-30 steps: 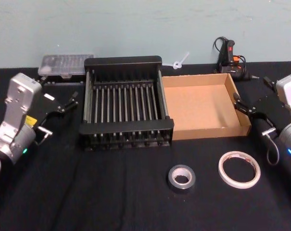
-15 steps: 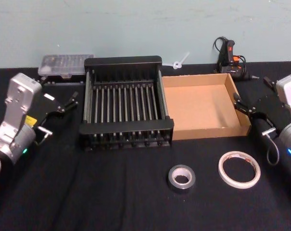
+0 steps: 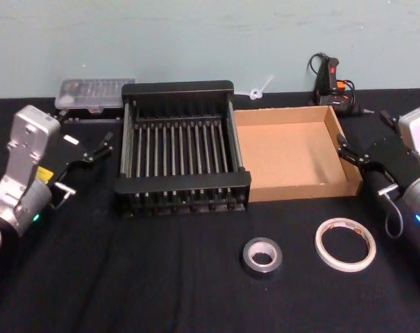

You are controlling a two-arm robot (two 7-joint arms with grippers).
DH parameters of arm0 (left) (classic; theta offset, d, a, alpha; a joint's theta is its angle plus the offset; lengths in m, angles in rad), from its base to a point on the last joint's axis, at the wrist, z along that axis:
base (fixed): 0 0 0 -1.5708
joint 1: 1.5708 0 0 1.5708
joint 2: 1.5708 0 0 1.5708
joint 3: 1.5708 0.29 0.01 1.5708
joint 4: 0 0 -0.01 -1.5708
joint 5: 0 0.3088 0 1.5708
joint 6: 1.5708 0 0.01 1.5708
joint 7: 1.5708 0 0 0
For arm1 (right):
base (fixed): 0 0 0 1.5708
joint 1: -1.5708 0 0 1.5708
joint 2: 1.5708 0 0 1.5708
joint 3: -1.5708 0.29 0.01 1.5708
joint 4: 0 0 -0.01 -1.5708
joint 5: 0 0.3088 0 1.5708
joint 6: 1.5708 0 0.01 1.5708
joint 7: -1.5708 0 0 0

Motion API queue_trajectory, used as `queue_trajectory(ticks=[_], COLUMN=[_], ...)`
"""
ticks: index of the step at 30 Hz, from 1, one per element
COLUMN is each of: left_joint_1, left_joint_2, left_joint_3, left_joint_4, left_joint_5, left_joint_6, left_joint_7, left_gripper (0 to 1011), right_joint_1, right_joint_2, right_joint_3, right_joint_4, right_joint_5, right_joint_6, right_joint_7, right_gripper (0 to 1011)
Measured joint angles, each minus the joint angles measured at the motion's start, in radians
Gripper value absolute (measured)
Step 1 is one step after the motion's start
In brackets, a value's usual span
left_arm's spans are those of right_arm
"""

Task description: Pick up the white tape and place it into the black box , Pick up the silver tape and place it into the brown box.

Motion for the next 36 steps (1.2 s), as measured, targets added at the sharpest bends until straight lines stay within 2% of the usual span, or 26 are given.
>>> queue_trajectory(ticks=[8, 14, 20, 27, 36], left_joint_1=[0.000, 0.000, 0.000, 0.000, 0.000], left_joint_2=[0.000, 0.000, 0.000, 0.000, 0.000], left_joint_3=[0.000, 0.000, 0.000, 0.000, 0.000], left_joint_4=[0.000, 0.000, 0.000, 0.000, 0.000], left_joint_5=[0.000, 0.000, 0.000, 0.000, 0.000], left_joint_6=[0.000, 0.000, 0.000, 0.000, 0.000], left_joint_7=[0.000, 0.000, 0.000, 0.000, 0.000], left_gripper=[1001, 1001, 1001, 1001, 1001], right_joint_1=[-0.002, -0.010, -0.030, -0.068, -0.125], right_joint_2=[-0.003, -0.004, 0.009, 0.044, 0.088], right_joint_3=[0.007, 0.030, 0.065, 0.106, 0.145], right_joint_4=[-0.002, -0.023, -0.065, -0.135, -0.236], right_joint_5=[0.000, 0.012, 0.056, 0.124, 0.224], right_joint_6=[0.002, 0.015, 0.049, 0.099, 0.189], right_joint_7=[0.011, 0.037, 0.083, 0.164, 0.287], right_gripper=[1003, 1002, 1002, 1003, 1002])
